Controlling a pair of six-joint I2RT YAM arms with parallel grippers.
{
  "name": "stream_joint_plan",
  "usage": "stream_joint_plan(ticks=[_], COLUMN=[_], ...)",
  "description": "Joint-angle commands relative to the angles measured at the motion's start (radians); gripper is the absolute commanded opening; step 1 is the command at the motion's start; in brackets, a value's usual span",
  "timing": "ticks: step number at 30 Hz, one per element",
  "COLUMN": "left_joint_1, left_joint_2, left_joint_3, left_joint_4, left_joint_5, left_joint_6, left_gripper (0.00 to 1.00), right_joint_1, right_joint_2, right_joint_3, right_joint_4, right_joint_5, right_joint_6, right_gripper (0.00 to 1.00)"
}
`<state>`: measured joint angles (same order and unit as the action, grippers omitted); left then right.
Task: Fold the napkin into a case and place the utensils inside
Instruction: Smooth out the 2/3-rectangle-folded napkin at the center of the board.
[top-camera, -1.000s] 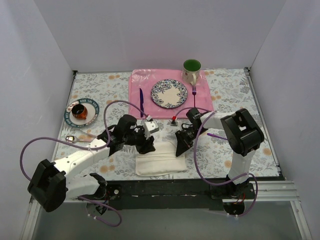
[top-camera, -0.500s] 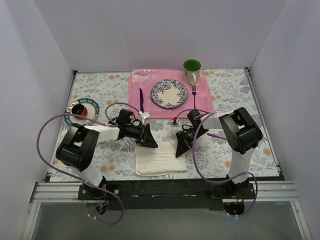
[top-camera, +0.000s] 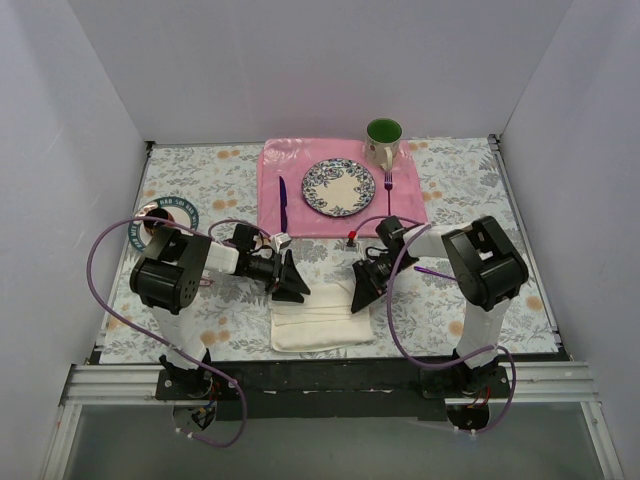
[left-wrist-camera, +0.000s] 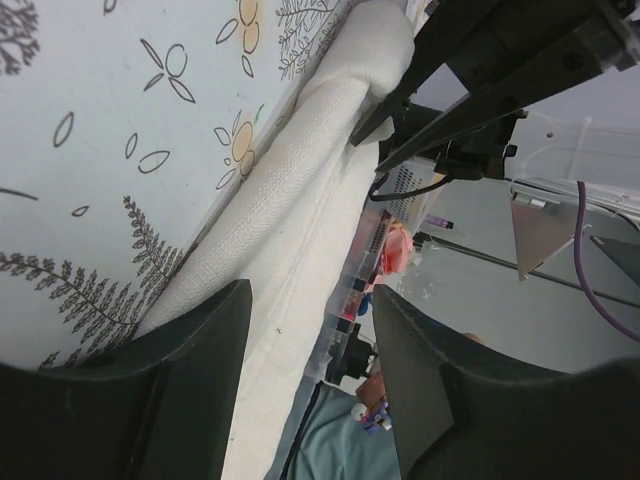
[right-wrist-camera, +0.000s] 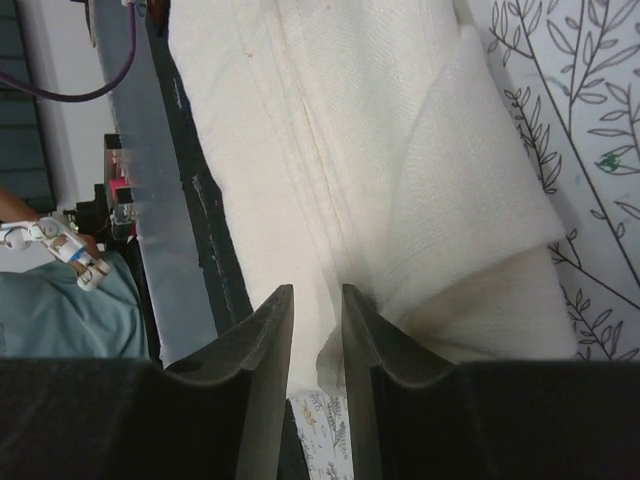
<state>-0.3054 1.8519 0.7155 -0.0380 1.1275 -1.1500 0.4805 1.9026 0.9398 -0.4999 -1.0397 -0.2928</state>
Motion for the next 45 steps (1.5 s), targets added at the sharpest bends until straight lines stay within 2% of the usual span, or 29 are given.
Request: stream_joint_plan(ticks=[1, 6, 9, 11, 17, 31, 36, 41, 45], left_joint_1=[0.012, 0.014, 0.012, 0.014, 0.011, 0.012, 0.011, 0.000, -0.061], left_joint_2=[0.044, 0.040, 0.033, 0.029, 0.015, 0.000, -0.028, -0.225, -0.258], left_joint_3=[-0.019, -0.016, -0.016, -0.017, -0.017, -0.030, -0.036, -0.065, -0.038], left_joint_4=[-0.056, -0.056, -0.056, -0.057, -0.056, -0.039, -0.028, 0.068, 0.139], left_joint_5=[-0.155, -0.167, -0.170, -0.173, -0.173, -0.187, -0.140, -0.055, -0.044], left_joint_6=[0.052, 0.056, 0.059, 0.062, 0.062, 0.053, 0.053, 0.053, -0.039], left_gripper=[0.54, 0.54, 0.54, 0.53, 0.53, 0.53, 0.55, 0.63, 0.62], right_joint_1=[0.009, 0.050, 0.073, 0.073, 0.075, 0.064, 0.038, 0.030, 0.027], right_joint_2=[-0.114, -0.181, -0.172, -0.140, 0.015, 0.114, 0.185, 0.208, 0.200], right_joint_3=[0.079, 0.183, 0.235, 0.243, 0.274, 0.068, 0.074, 0.067, 0.062], right_joint_4=[-0.042, -0.040, 0.021, 0.093, 0.106, 0.184, 0.185, 0.170, 0.190], right_joint_5=[-0.009, -0.094, -0.109, -0.097, -0.095, -0.095, -0.100, -0.109, -0.111], right_joint_6=[0.018, 0.136, 0.226, 0.263, 0.247, 0.254, 0.250, 0.234, 0.245], right_gripper=[0.36, 0.36, 0.36, 0.36, 0.36, 0.35, 0.34, 0.34, 0.34])
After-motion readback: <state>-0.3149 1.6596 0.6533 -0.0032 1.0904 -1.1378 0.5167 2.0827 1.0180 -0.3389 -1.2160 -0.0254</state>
